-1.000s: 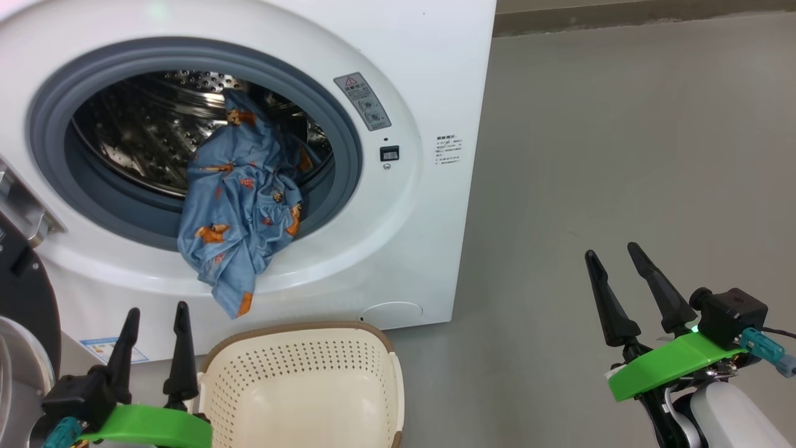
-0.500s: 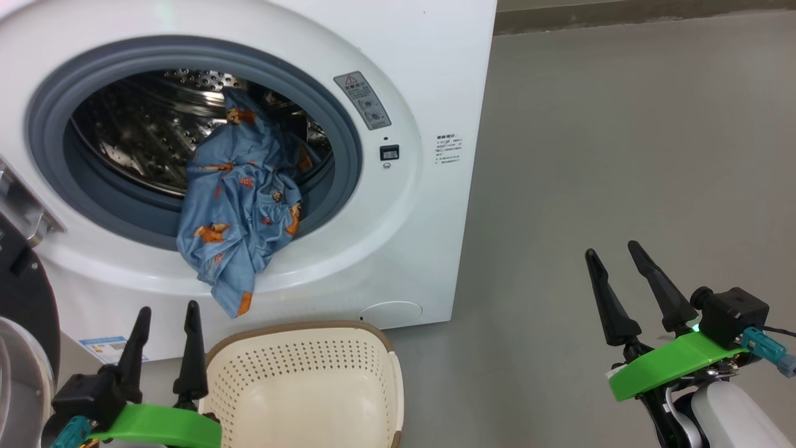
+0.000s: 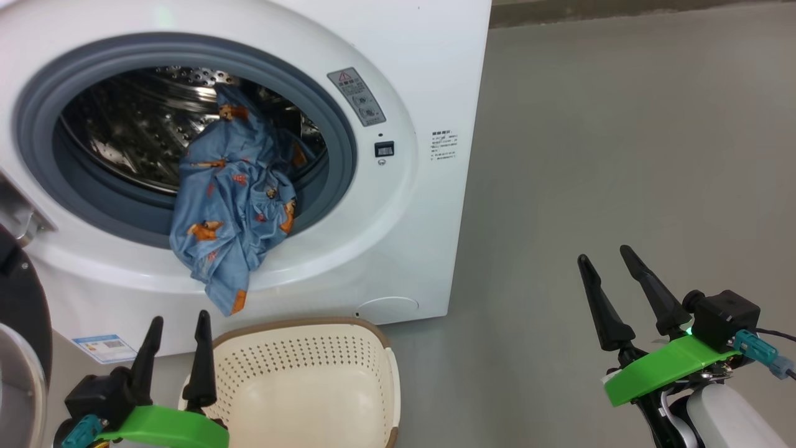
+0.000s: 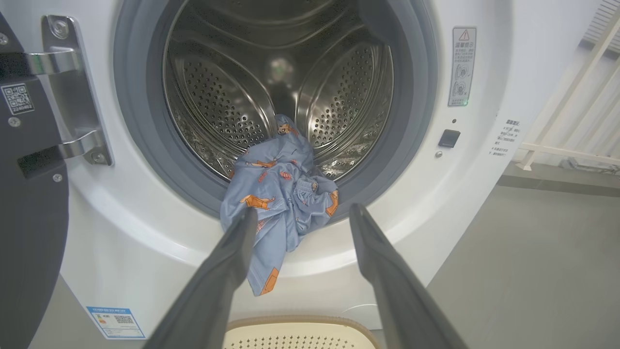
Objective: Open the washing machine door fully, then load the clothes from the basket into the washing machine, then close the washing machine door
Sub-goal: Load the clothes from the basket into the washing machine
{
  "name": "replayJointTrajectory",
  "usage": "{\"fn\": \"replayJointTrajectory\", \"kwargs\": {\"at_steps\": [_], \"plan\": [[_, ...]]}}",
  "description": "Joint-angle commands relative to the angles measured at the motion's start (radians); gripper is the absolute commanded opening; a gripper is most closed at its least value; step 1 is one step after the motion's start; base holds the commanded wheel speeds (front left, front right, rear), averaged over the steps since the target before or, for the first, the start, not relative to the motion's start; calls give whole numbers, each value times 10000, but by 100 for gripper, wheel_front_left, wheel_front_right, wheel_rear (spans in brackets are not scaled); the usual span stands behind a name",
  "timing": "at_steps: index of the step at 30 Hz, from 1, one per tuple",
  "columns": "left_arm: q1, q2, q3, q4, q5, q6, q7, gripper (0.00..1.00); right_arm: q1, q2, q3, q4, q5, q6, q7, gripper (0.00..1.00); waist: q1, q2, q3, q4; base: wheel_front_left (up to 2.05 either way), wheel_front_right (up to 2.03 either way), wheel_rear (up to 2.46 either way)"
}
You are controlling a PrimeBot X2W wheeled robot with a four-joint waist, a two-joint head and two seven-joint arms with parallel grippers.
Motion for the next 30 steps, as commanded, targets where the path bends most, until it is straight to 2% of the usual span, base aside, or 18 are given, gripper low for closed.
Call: {"fn": "replayJointTrajectory", "kwargs": {"at_steps": [1, 12, 30], "plan": [[-390, 260, 244, -90, -122, -32, 53, 100, -152, -159, 184, -220, -36, 44, -80, 100, 0, 0, 157, -65, 0, 0, 0], [-1567, 473, -29, 1186, -685, -53, 544, 100, -468, -174, 98, -377, -113, 44, -80, 100, 0, 0, 1237, -318, 0, 0, 0], [-5450, 1281, -1117, 5510, -1469, -64, 588, 100, -1368, 117, -173, -776, -386, 44, -80, 100, 0, 0, 3498, -1121, 0, 0, 0]]}}
